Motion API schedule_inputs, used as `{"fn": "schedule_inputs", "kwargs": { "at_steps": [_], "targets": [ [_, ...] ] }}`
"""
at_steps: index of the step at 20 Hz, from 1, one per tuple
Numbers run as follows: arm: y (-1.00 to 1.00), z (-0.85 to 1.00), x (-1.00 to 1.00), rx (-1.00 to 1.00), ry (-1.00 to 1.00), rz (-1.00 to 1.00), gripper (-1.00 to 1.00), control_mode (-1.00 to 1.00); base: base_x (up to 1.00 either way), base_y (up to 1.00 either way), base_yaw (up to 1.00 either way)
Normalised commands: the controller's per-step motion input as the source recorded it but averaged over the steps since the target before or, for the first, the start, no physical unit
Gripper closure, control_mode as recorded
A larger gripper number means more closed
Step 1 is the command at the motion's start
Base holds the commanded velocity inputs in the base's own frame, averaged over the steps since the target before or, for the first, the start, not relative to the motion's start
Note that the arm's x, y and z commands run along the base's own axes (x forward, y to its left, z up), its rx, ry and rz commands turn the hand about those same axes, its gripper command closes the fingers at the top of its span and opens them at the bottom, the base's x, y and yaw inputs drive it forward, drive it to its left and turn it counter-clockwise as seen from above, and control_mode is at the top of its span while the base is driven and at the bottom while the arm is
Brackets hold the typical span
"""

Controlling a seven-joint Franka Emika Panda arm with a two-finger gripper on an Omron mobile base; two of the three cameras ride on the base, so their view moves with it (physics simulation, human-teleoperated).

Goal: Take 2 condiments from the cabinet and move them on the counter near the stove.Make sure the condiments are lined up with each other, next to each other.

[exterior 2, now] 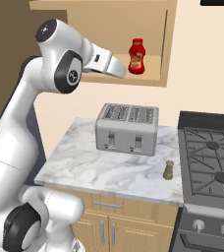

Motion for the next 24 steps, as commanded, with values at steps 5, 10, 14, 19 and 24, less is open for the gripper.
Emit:
{"fn": "schedule_inputs", "kwargs": {
  "at_steps": [5, 10, 14, 19, 24],
  "targets": [
    [0.00, 0.00, 0.33, 0.00, -0.07, 0.00, -1.00, -1.00, 0.00, 0.00, 0.00],
    [0.00, 0.00, 0.24, 0.00, -0.04, 0.00, -1.00, -1.00, 0.00, 0.00, 0.00],
    [0.00, 0.05, 0.21, 0.00, 0.00, 0.00, -1.00, -1.00, 0.00, 0.00, 0.00],
    [-0.04, 0.07, 0.23, 0.00, 0.01, 0.01, -1.00, -1.00, 0.00, 0.00, 0.00],
    [-0.18, 0.03, 0.11, 0.00, 0.00, 0.02, -1.00, -1.00, 0.00, 0.00, 0.00]
  ]
}}
